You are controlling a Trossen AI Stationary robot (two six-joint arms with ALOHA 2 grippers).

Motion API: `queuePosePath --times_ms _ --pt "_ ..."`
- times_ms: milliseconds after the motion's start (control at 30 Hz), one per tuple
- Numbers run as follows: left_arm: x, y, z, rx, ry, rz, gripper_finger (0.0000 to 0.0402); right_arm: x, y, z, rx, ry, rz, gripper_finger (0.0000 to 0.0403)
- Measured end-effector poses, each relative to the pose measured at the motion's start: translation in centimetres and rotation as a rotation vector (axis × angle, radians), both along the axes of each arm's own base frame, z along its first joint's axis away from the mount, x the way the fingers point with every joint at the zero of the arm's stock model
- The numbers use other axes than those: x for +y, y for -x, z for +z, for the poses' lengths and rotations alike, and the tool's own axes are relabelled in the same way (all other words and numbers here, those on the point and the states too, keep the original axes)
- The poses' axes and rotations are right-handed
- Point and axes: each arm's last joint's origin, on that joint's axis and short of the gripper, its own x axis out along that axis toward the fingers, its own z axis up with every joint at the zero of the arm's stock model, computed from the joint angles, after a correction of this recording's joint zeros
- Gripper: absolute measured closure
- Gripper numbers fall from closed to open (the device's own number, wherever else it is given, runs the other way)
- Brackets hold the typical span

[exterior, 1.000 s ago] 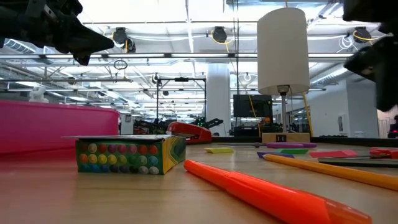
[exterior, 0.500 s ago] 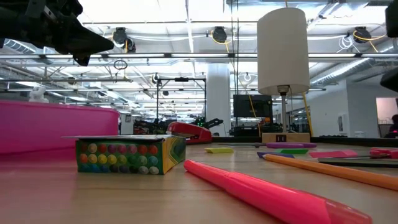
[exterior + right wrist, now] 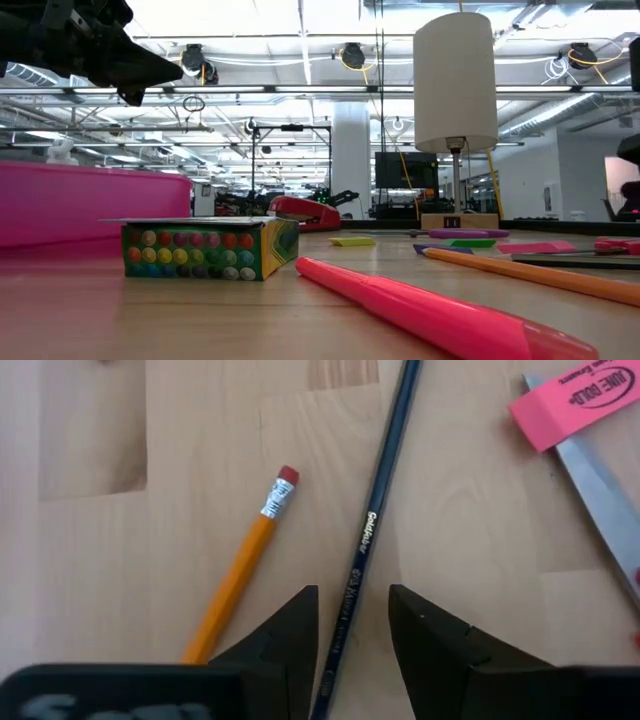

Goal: Pack school essentials
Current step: Put the dark blue pencil into the red supply box

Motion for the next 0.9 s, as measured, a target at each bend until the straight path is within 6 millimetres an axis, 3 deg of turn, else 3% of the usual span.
queuePosePath --times_ms 467,900 --pt "0.0 0.0 0.0 0.002 -0.007 -0.001 0.0369 -0.7 0.7 -1.3 0.005 -0.030 -0.002 0.0391" --pt "0.0 0.0 0.0 0.002 -0.007 -0.001 0.0369 -1.0 0.6 -0.5 -0.031 -0.061 -0.004 0.0389"
